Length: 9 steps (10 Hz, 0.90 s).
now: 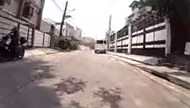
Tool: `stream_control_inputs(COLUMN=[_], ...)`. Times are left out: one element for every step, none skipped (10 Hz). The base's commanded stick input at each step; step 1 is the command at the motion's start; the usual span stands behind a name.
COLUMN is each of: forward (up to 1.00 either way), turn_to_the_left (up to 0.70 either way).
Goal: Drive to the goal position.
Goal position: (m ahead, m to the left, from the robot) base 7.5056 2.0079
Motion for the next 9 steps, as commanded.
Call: stream_control_inputs(forward=[0.85,0.85,0.85,0.85,0.85,0.85,0.85,0.85,0.85], turn_to_the_left=[0.0,0.0,0.0,0.0,0.0,0.34,0.34,0.13,0.0])
